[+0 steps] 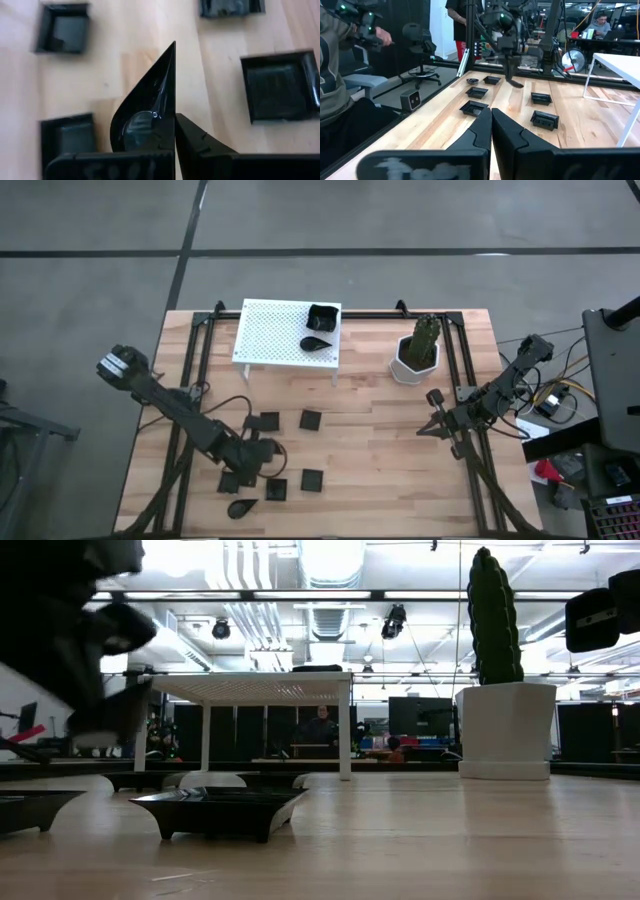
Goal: Pick & Place Mini shaped plates
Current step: Stack the drop-shaped plate on top of the other drop-shaped plates on the shelf
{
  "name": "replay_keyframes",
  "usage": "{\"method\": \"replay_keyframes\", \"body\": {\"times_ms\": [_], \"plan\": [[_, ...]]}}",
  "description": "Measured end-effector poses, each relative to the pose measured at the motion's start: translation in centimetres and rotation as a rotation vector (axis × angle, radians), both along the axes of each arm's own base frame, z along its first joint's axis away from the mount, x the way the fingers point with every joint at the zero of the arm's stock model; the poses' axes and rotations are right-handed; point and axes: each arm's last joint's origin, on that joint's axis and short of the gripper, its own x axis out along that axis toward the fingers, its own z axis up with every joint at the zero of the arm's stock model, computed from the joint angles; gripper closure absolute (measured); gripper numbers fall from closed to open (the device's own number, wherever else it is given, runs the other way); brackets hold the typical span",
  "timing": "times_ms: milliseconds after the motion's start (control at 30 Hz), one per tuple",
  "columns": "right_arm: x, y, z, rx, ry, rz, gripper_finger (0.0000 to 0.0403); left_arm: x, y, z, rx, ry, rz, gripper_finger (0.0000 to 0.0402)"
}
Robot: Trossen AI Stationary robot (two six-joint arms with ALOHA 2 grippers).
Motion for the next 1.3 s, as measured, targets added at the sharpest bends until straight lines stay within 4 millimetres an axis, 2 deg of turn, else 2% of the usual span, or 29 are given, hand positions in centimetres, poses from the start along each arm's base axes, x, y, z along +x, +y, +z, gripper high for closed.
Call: {"method": "replay_keyframes", "body": {"times_ms": [233,433,700,833,1033,1300], "plan": [[0.0,0.0,0.0,0.001,0.000,0.000,0.0394,1.8,0.4,3.3,0.125,-0.162,0.124,0.0401],[0.0,0.0,0.0,0.001,0.000,0.000,0.0394,3.8,2.0,5.8,0.196,-0.238,0.161,0.0401],[0.0,0.0,0.0,0.002,0.000,0.000,0.0394,6.4,7.4,8.4,0.227,-0.251,0.348,0.0401],[0.0,0.0,0.0,0.002,0.000,0.000,0.0394,7.4,10.1,10.5,0.238,-0.264,0.397,0.0401],[0.0,0.0,0.0,0.001,0.000,0.000,0.0394,8.2,14.3,12.8,0.231,-0.280,0.454,0.0401],[0.0,0.0,0.0,0.002,0.000,0.000,0.0394,8.6,18.4,14.0,0.251,-0.319,0.489,0.0401]]}}
